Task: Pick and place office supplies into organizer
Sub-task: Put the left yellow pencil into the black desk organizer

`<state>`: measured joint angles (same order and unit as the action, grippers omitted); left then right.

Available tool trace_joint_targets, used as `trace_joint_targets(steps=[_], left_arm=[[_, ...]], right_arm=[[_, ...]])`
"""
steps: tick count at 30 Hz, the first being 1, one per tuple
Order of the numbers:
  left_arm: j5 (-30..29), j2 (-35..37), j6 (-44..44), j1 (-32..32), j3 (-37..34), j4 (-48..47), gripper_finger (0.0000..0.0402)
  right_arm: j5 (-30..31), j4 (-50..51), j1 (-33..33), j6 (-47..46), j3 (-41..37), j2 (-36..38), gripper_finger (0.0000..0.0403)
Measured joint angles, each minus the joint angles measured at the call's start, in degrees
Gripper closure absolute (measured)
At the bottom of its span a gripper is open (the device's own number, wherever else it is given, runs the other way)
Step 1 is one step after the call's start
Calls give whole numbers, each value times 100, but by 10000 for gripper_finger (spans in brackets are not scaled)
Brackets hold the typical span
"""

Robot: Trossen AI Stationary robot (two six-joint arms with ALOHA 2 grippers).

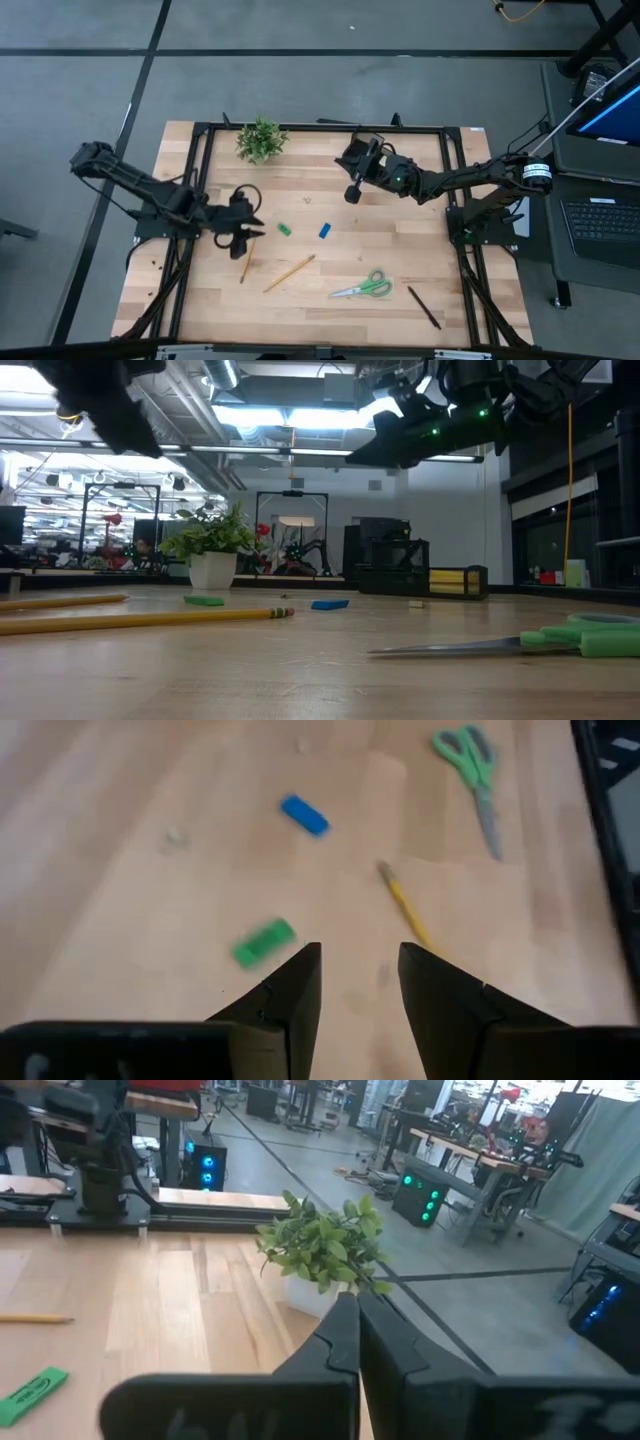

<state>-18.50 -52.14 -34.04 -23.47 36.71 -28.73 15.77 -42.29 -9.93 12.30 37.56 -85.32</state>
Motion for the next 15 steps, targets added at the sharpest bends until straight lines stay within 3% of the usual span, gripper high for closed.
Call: trace_joint_targets(steps=[7,15], left_arm=[[152,-330,-1790,-579,0,-537,272],[1510,-1236,-3416,-608,199,-802,272]], right_arm=[[1,14,0,-1,0,0,397],[2,-10,-7,10,0,0,393]])
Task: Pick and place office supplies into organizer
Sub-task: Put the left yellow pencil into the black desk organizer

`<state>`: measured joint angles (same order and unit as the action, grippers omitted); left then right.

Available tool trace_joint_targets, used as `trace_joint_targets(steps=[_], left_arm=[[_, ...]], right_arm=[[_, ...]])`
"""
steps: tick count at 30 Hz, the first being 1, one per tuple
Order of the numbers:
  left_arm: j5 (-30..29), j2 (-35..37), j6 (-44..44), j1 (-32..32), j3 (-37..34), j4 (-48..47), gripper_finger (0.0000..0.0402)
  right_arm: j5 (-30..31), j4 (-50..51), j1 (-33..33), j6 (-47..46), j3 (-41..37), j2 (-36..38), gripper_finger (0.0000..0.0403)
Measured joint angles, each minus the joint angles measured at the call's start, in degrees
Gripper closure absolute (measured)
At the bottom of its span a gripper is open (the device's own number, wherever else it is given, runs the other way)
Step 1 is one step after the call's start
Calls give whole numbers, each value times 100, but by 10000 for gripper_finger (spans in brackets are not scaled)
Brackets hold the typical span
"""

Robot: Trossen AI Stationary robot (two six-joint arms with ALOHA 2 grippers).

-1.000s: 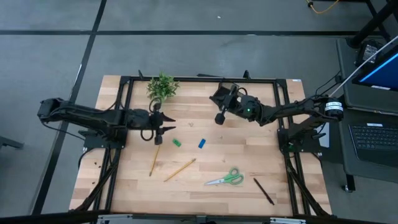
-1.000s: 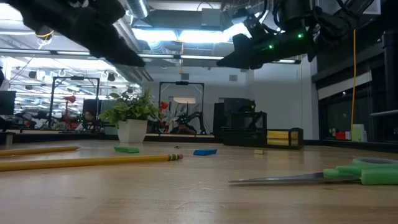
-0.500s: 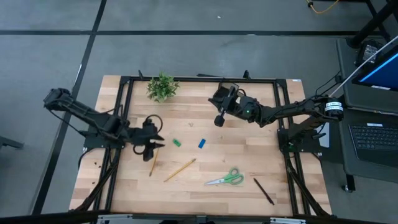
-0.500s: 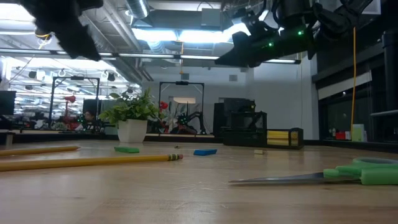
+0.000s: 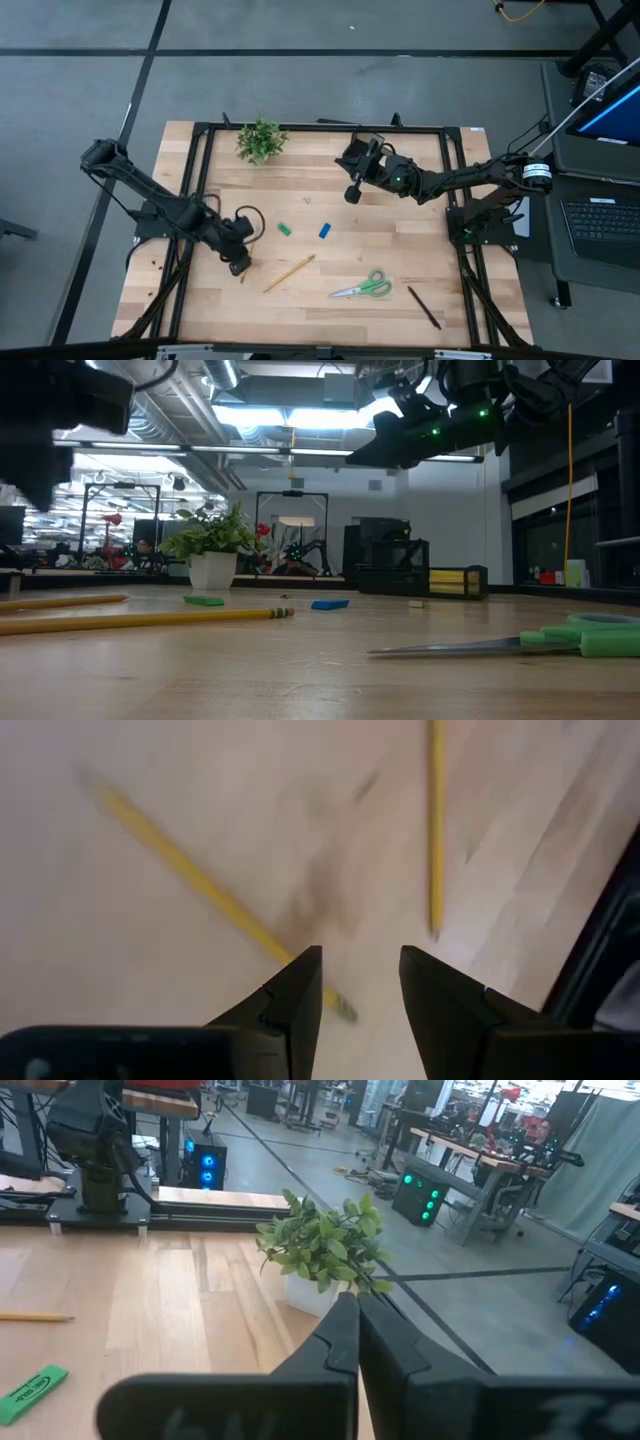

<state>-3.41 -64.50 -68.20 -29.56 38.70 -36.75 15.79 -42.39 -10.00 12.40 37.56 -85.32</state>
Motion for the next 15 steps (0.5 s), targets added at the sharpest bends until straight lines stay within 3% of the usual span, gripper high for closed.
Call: trace_joint_targets(steps=[5,15], left_arm=[[538,-653,-158,4,549,-555,272],[53,-1278,-1066,134,990,-879,272]], right_arm=[[0,-13,0,9,0,0,392],[3,-7,-39,11,0,0,392]])
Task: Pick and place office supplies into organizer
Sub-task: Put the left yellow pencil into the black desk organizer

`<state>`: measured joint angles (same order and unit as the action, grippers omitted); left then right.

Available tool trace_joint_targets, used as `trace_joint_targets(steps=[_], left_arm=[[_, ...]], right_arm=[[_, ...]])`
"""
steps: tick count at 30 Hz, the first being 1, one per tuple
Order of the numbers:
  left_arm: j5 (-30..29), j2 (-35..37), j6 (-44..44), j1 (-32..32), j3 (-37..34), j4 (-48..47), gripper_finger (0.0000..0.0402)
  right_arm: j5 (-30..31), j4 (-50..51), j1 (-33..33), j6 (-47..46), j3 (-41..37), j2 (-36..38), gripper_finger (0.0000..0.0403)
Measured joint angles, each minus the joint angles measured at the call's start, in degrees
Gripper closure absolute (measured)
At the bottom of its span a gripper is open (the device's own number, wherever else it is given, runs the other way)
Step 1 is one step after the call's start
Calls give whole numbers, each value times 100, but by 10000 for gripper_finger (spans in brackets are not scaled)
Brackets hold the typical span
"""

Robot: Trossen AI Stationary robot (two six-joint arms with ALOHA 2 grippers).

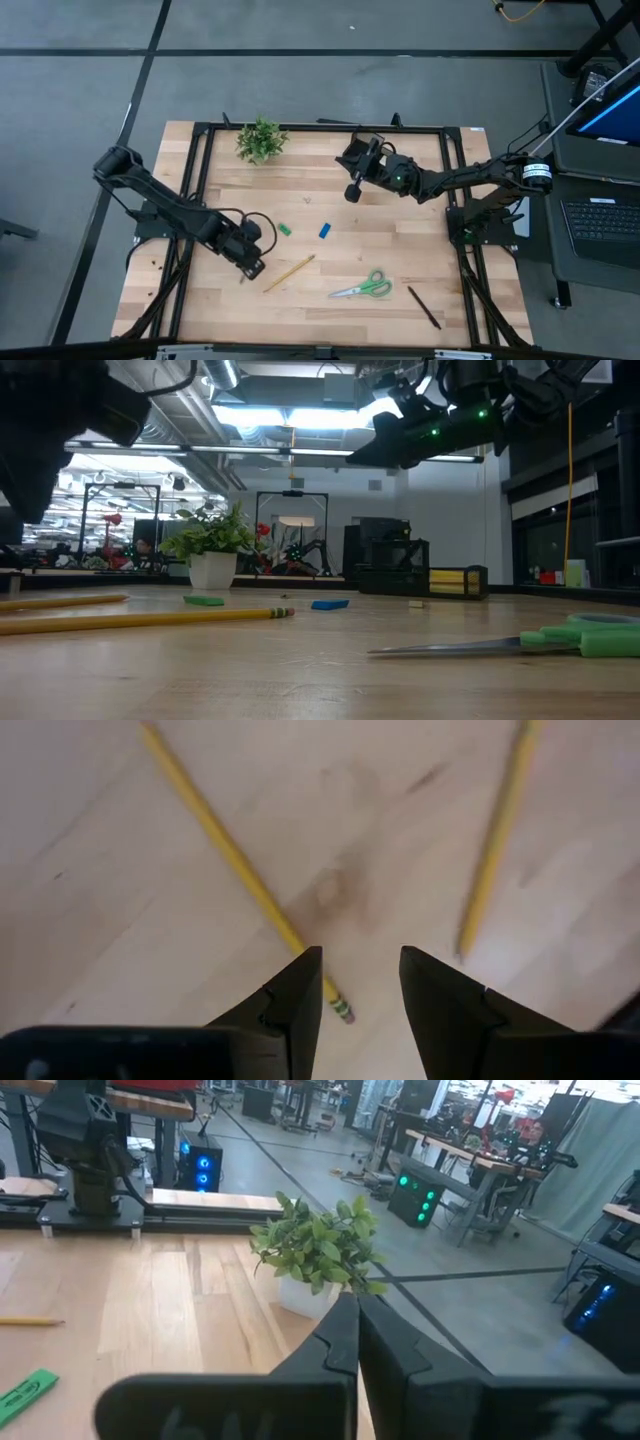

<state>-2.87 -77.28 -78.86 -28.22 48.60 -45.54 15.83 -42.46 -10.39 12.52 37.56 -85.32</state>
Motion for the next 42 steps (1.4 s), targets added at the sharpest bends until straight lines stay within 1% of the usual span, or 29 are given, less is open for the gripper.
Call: trace_joint_targets(steps=[5,8,10,17,21,26,31,36,42], left_arm=[[-47,-162,-511,137,-2,-396,272],[-214,-254,-822,137,-34,-577,272],[-335,-325,-888,137,-73,-551,272],[-361,-424,-911,137,-83,-342,272],[-365,-424,-1138,122,-83,-173,272],[-372,-424,-1561,12,-85,-179,272],[-514,-426,-1866,-114,-85,-179,272],[-505,-520,-2052,-173,-87,-179,272],[-183,-985,-2090,-180,-90,-50,272]], right_arm=[[-1,151,0,-18,0,0,391],[-1,155,0,-18,0,0,391],[-1,157,0,-19,0,0,391],[-1,160,0,-16,0,0,391],[-1,163,0,-10,0,0,391],[-1,171,0,-7,0,0,391],[-1,179,0,-3,0,0,391],[-1,374,0,-1,-2,0,391],[-1,501,0,0,-2,0,391]])
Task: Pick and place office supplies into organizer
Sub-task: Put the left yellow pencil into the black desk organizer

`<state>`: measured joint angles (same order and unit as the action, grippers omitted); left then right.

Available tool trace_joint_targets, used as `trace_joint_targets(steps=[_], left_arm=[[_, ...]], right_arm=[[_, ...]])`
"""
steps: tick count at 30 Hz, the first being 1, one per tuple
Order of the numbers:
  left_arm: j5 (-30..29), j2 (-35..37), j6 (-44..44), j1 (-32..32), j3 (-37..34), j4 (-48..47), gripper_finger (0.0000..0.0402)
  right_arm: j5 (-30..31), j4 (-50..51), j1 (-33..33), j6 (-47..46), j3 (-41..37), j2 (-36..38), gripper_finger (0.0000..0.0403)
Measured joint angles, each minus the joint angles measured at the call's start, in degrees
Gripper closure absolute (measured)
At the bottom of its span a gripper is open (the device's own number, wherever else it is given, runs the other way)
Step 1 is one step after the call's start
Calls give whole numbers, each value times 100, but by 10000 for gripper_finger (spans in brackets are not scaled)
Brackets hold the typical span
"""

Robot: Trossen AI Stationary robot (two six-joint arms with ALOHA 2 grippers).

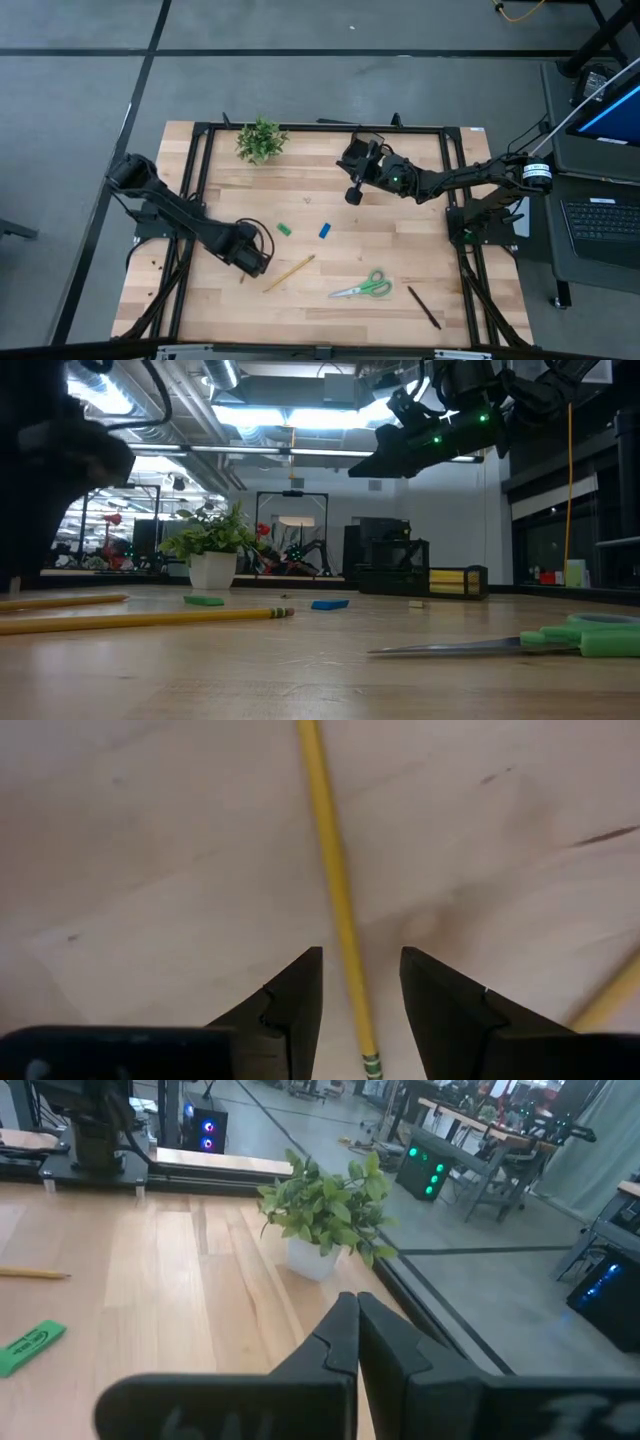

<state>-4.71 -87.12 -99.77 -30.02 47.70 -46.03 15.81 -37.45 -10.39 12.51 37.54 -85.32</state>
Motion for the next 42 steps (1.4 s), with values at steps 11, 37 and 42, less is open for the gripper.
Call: trace_joint_targets(steps=[11,37,42], left_arm=[[363,-470,33,0,0,521,272],[485,-611,-19,2,9,453,308],[485,-613,-15,0,9,430,335]], right_arm=[[0,2,0,0,0,0,391],[-2,13,1,-2,0,0,391],[-2,13,0,-2,-2,0,391]])
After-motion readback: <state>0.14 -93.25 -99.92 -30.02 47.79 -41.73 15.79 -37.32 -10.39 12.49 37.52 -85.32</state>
